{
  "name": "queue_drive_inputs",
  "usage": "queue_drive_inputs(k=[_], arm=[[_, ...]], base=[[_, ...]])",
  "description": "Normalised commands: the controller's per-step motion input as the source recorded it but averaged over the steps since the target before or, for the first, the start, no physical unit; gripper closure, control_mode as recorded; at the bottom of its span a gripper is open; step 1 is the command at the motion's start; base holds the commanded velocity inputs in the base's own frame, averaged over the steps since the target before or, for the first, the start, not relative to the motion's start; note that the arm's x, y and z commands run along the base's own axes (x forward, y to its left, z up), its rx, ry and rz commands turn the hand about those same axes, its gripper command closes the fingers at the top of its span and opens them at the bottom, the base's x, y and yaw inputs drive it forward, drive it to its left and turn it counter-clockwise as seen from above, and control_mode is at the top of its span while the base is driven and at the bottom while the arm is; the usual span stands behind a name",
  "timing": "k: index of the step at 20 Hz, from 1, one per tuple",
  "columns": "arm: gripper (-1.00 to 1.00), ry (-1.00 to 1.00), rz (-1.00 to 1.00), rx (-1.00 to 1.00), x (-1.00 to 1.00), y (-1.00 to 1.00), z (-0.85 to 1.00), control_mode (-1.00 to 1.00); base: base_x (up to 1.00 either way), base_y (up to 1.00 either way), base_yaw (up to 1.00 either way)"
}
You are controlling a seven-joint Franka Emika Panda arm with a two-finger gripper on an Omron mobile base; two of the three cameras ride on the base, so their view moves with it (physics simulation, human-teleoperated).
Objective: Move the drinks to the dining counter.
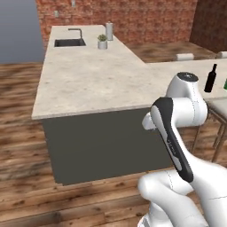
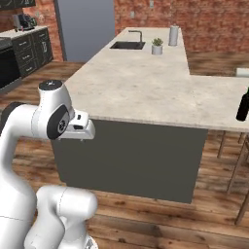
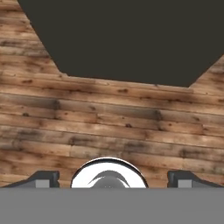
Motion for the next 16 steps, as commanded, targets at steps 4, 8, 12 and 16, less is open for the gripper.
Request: queue_drive_inputs(k=[4, 8, 12, 16], arm=[[-1.00, 0.00, 0.00, 0.00, 0.00, 0.00, 0.00, 1.00], [-1.00, 0.00, 0.00, 0.00, 0.00, 0.00, 0.00, 1.00], [-1.00, 0.00, 0.00, 0.00, 0.00, 0.00, 0.00, 1.00], [-1.00, 0.00, 0.00, 0.00, 0.00, 0.00, 0.00, 1.00]], base=[[0.25, 1.00, 0.00], [0.37, 1.00, 0.00], [0.44, 1.00, 0.00], [0.51, 1.00, 0.00]])
